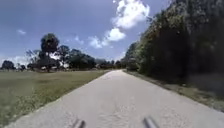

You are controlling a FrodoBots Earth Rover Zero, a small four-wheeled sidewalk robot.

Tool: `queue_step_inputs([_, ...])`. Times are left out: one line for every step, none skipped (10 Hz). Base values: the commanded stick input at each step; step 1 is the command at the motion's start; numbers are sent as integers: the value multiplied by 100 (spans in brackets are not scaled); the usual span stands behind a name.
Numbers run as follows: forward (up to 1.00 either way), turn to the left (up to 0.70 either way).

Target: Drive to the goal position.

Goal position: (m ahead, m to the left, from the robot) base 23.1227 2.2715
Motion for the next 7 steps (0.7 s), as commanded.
queue_step_inputs([50,0])
queue_step_inputs([50,0])
queue_step_inputs([50,0])
queue_step_inputs([50,0])
queue_step_inputs([50,0])
queue_step_inputs([50,0])
queue_step_inputs([50,0])
